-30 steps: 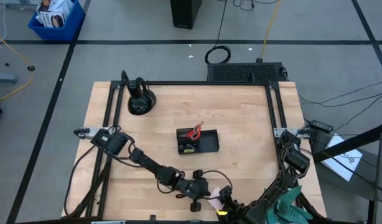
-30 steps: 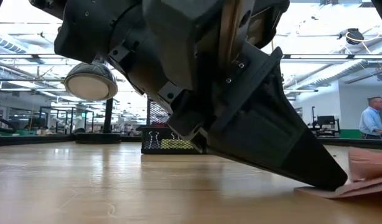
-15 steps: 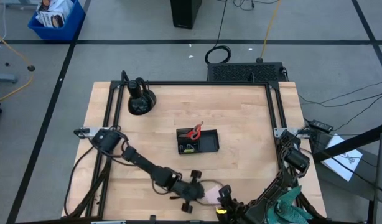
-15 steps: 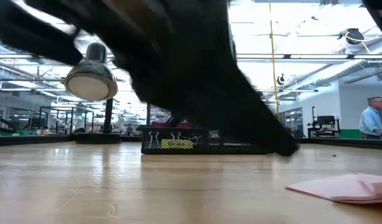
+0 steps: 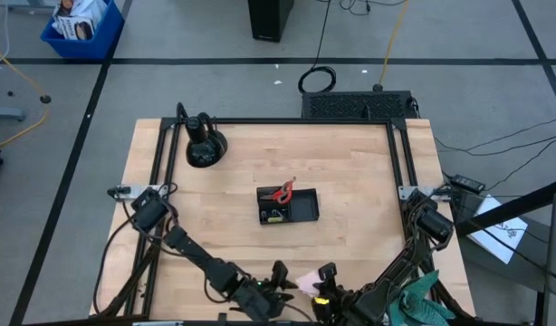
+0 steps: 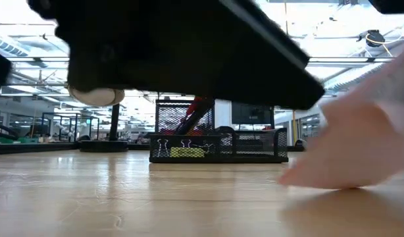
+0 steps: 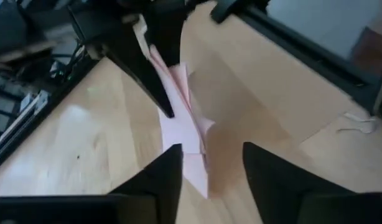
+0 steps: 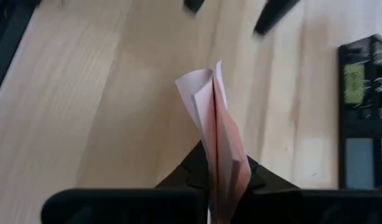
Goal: Pick and place office supplies into organizer
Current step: Put the pink sticky notes into the black desk organizer
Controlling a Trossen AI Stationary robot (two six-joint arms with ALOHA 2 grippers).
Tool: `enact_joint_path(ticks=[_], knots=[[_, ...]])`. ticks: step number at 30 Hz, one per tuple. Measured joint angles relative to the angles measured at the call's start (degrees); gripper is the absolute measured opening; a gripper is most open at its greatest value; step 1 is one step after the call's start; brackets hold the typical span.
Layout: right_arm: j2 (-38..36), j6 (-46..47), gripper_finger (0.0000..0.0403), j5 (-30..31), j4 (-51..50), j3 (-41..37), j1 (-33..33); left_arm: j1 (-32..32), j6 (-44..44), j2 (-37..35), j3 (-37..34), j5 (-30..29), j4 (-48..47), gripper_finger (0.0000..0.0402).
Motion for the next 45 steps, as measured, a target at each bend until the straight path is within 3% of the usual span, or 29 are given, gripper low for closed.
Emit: enact_joint_path(ticks=[8, 15, 19, 24, 25, 32, 37, 45], knots=[[-2.0, -2.6, 0.0013, 3.9, 4.4, 0.0, -0.7, 2.6, -5.4, 0.0, 0.0, -0.2, -0.3, 0.0243], [-2.0, -4.9, 0.0013, 3.9, 6.5, 0.1, -1.0, 3.2, -6.7, 0.0, 0.0, 0.2, -0.2, 0.0249], [-2.0, -5.2, 0.0013, 3.5, 6.5, 0.1, -1.0, 3.0, -6.6, 0.0, 0.0, 1.7, 0.0, 0.0188], [-2.0, -5.2, 0.0013, 1.8, 6.9, 0.1, -1.2, 2.9, -5.6, 0.0, 0.0, 4.0, 0.3, 0.0035], [-2.0, -5.2, 0.0013, 1.1, 7.2, 0.1, -1.2, 3.0, -5.0, 0.0, 0.0, 4.9, 0.3, 0.0019], [-2.1, -7.1, 0.0020, -4.7, 9.3, 0.2, -1.2, 2.6, -4.9, 0.0, 0.0, 3.4, 1.1, 0.0006], [-2.8, -5.2, 0.0071, -5.2, 8.1, 0.2, -1.0, 3.1, -6.9, 0.0, 0.0, 2.1, 1.8, 0.0005], [-6.8, 0.3, 0.0216, -6.1, 8.2, 0.1, -1.0, 5.4, -12.5, -0.1, 0.1, 1.4, 2.6, 0.0003]])
